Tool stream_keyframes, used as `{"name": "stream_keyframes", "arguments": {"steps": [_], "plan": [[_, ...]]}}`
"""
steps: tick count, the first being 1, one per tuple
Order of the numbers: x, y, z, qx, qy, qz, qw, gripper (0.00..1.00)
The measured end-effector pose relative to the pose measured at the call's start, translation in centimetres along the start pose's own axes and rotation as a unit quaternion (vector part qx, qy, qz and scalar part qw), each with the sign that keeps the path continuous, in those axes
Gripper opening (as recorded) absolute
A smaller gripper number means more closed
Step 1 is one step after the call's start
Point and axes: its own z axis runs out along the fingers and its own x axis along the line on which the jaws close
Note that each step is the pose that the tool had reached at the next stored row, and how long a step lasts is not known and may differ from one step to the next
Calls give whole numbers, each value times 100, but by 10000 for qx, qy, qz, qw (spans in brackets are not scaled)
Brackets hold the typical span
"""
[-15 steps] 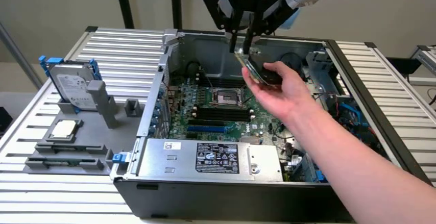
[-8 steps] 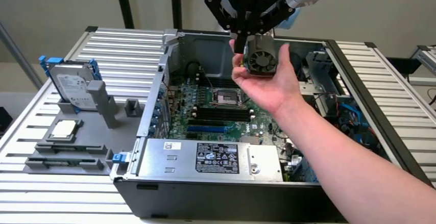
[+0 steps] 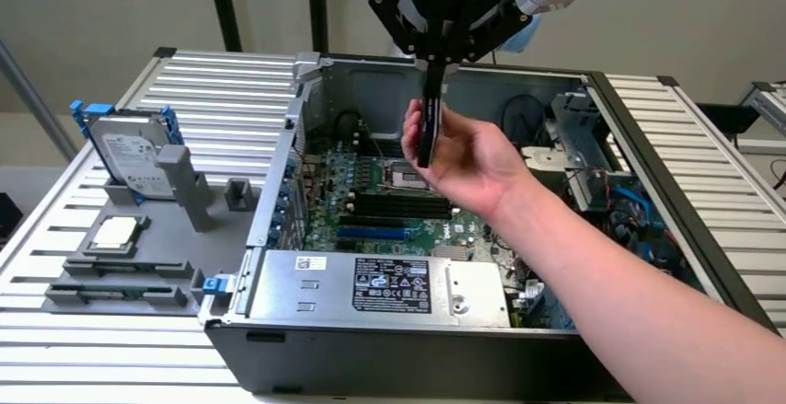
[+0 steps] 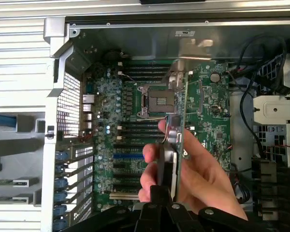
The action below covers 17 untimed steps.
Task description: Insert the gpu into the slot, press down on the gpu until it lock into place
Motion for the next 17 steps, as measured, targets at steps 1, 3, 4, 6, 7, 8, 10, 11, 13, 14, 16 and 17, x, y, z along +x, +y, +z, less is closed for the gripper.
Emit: {"name": "stream_keyframes", "arguments": {"steps": [1,3,4,6,7,8,10,11,13,14,16,17], "plan": [[0,0,0,0,0,0,10000,11],[0,0,0,0,0,0,10000,11],[0,0,0,0,0,0,10000,11],[0,0,0,0,0,0,10000,11],[0,0,0,0,0,0,10000,11],[0,0,0,0,0,0,10000,12],[0,0,0,0,0,0,10000,18],[0,0,0,0,0,0,10000,18],[0,0,0,0,0,0,10000,16],[0,0,0,0,0,0,10000,11],[0,0,0,0,0,0,10000,11],[0,0,0,0,0,0,10000,11]]}}
